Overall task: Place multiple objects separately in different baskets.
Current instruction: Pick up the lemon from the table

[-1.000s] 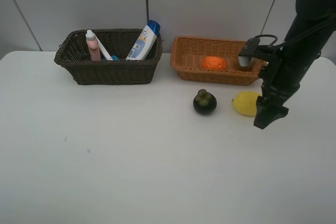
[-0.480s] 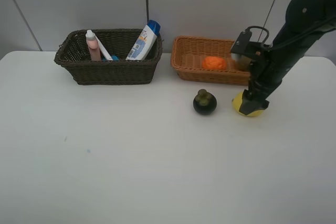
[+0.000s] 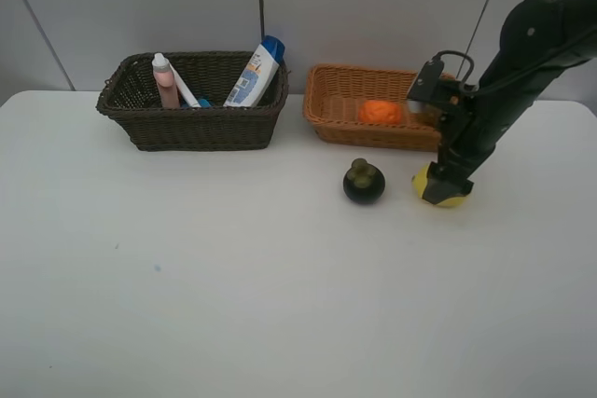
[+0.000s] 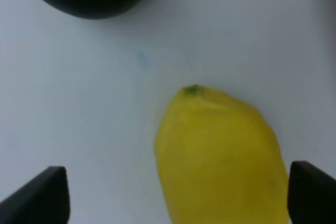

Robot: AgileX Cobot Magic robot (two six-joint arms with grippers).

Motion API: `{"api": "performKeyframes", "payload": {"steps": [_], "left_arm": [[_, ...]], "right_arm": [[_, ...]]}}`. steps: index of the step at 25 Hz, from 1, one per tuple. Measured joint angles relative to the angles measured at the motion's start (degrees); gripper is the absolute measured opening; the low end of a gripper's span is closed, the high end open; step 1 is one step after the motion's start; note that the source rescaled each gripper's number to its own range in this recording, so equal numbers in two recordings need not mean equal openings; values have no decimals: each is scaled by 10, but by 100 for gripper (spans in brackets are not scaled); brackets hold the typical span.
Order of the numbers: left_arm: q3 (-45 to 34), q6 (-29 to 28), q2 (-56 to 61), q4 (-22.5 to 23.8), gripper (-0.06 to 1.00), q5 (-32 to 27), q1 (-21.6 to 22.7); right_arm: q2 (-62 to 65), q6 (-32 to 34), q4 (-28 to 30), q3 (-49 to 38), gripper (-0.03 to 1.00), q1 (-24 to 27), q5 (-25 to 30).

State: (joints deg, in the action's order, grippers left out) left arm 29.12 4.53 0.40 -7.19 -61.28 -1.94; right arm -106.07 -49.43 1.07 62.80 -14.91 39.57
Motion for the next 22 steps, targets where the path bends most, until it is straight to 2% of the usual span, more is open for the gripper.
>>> {"api": "performKeyframes", "payload": {"steps": [11, 22], "left_arm": [[0, 0, 0, 0, 99, 0, 0], [0, 0, 0, 0, 99, 1, 0]], "right_arm": [[-18, -8, 2, -1, 97, 42, -27], [-58, -21, -5, -2, 97, 44, -65]]}}
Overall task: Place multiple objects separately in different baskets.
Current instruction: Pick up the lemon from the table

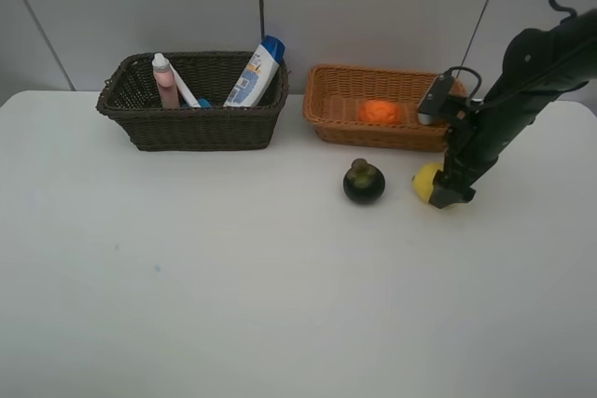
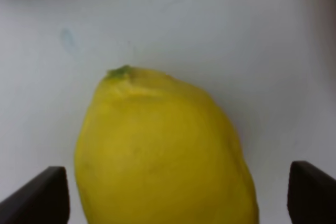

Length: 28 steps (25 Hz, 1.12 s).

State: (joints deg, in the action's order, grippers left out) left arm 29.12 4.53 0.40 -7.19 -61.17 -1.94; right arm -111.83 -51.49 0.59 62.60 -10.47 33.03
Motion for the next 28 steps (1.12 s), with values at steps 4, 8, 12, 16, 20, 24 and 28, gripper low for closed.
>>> {"api": "performKeyframes", "payload": {"steps": [4, 8, 12, 16, 20, 24, 28], "left_arm": [[0, 0, 0, 0, 99, 0, 0], [-1, 0, 0, 0, 99, 0, 0], [-1, 0, 0, 0, 99, 0, 0], [-1, 0, 0, 0, 99, 0, 0], [-1, 0, 0, 0, 99, 0, 0], [-1, 0, 0, 0, 99, 0, 0], [-1, 0, 0, 0, 99, 0, 0]], "right_arm": [[-22, 0, -1, 0, 97, 0, -7], [-36, 0, -6, 1, 97, 1, -13], [-40, 0, -6, 3, 97, 1, -13], [-43, 0, -13, 5, 79, 1, -11], [-44, 0, -18, 5, 26, 1, -13], [-44, 2, -24, 5, 26, 1, -13], [-44, 2, -25, 5, 26, 1, -13]]}}
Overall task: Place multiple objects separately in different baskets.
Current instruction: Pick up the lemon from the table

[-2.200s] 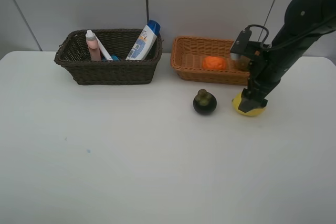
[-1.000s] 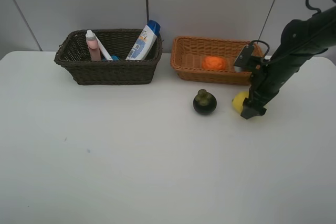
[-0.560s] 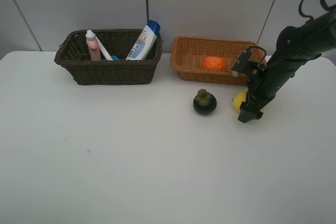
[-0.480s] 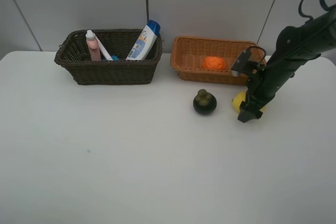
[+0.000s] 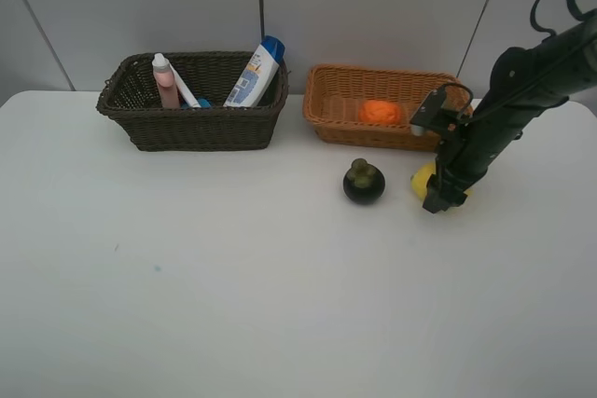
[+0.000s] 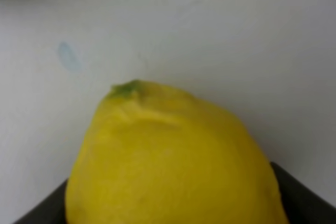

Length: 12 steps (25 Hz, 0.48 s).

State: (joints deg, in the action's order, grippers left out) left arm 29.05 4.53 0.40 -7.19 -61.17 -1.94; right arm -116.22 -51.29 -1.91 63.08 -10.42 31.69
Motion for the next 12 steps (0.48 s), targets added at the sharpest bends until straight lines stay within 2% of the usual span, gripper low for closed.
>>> {"api": "performKeyframes", "payload": {"steps": [4, 7, 12], "left_arm": [[0, 0, 0, 0, 99, 0, 0], [0, 0, 0, 0, 99, 0, 0], [0, 0, 0, 0, 99, 0, 0]], "right_arm": [[2, 0, -9, 0, 26, 0, 10], [17, 0, -31, -3, 26, 0, 50], [86, 0, -77, -4, 26, 0, 78]]}}
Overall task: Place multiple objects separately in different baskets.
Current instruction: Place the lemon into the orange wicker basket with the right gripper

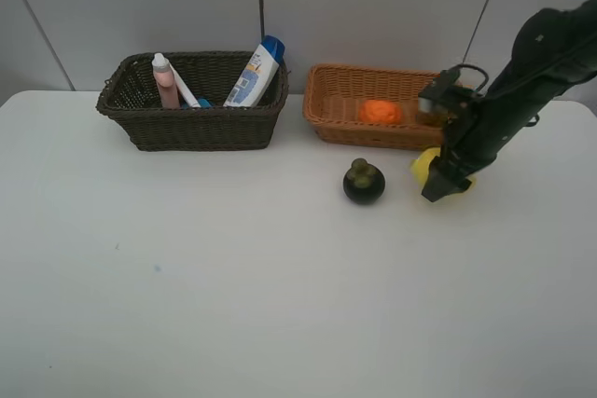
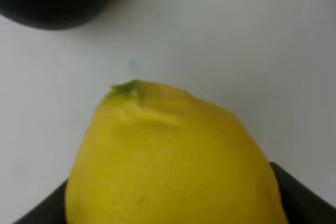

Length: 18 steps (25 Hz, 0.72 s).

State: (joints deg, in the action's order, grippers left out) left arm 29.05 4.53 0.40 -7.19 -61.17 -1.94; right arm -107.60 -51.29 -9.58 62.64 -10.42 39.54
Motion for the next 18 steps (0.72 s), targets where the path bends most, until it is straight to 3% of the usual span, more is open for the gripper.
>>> {"api": "performKeyframes", "payload": {"steps": [5, 10, 18], "left_arm": [[0, 0, 0, 0, 99, 0, 0], [0, 0, 0, 0, 99, 0, 0], [0, 0, 0, 0, 99, 0, 0]], "right_arm": [[65, 0, -14, 0, 26, 0, 11], [80, 0, -33, 7, 26, 0, -54], [5, 0, -135, 147, 26, 0, -84]]}}
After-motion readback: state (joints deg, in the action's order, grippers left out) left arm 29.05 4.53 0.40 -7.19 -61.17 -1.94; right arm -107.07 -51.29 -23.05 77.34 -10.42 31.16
